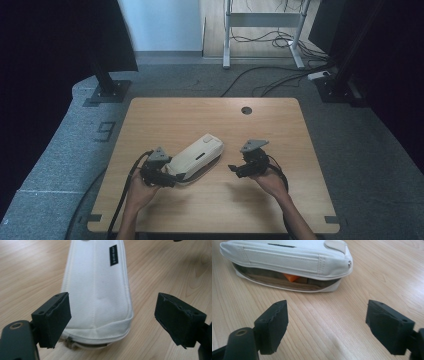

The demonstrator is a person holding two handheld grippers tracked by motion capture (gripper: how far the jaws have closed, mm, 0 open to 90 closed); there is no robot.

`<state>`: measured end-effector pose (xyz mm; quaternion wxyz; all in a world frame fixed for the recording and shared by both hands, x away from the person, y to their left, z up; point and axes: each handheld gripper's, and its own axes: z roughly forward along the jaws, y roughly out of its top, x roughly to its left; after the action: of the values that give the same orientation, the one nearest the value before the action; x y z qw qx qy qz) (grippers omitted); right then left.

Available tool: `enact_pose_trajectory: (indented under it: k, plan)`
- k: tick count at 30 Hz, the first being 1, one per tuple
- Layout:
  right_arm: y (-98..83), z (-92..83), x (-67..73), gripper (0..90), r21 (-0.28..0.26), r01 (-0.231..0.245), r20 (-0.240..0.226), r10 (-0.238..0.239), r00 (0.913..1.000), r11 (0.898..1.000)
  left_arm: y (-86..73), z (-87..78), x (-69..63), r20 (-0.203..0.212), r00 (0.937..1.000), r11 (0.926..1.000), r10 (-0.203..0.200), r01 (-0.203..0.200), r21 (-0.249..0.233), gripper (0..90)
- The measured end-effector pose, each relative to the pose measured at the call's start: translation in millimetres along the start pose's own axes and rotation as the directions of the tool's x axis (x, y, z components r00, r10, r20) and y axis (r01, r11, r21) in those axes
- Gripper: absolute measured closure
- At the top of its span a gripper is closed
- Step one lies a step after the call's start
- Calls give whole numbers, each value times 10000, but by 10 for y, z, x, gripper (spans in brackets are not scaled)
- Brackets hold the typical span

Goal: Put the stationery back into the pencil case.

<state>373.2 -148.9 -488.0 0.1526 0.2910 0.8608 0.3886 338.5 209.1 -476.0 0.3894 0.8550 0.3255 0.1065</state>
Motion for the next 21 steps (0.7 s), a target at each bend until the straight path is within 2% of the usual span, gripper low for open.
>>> enact_pose_trajectory:
  k: [13, 18, 21]
  plan:
    - [-173, -196, -51, 122, 130, -166, 463, 160, 9988, 9998, -148, -221, 124, -534, 9980, 9984, -349, 324, -468, 82]
    - [-251, -275, -82, 104, 98, -265, 579, 259, 9980, 9996, -205, -256, 154, -762, 9963, 9985, -388, 358, -410, 55]
    - [-334, -356, -116, 90, 73, -394, 799, 387, 9961, 9992, -266, -268, 182, -1017, 9938, 9989, -440, 419, -230, 47]
